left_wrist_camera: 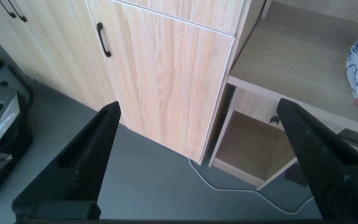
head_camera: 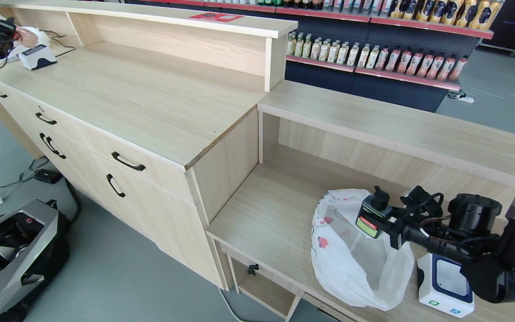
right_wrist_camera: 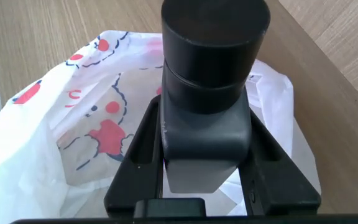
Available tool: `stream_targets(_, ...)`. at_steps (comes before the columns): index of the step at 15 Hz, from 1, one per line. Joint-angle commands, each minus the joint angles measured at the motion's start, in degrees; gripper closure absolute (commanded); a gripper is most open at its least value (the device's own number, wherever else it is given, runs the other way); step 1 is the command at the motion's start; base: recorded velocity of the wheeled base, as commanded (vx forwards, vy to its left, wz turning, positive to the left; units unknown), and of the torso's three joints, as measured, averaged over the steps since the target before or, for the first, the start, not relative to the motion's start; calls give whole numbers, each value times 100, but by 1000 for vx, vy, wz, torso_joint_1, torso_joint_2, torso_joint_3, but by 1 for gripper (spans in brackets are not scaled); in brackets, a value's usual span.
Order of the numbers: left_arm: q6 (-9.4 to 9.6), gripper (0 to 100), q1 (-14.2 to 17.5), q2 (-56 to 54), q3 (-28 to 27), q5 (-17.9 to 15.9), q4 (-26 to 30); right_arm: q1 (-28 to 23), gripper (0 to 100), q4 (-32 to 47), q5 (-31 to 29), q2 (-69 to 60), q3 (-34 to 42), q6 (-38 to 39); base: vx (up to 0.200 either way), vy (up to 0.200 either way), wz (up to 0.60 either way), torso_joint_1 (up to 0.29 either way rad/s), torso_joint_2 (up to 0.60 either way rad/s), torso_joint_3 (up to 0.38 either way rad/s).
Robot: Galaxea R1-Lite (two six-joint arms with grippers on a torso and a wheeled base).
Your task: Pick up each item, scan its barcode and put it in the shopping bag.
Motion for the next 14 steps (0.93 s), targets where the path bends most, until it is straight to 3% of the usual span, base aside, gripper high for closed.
stream_targets(1, -2, 0, 5, -2, 0, 5, -2, -20, 100, -94, 3, 415, -47, -3, 0, 0, 0, 0, 0, 0)
stream_targets(5, -2, 0, 5, -2, 0, 5, -2, -64, 100, -507, -6, 837, -231, 6, 0, 0, 0, 0, 0, 0)
stream_targets(14, -2, 0, 5, -2, 0, -4, -2, 68, 100, -534, 56, 1373, -882, 181, 0, 0, 0, 0, 0, 0)
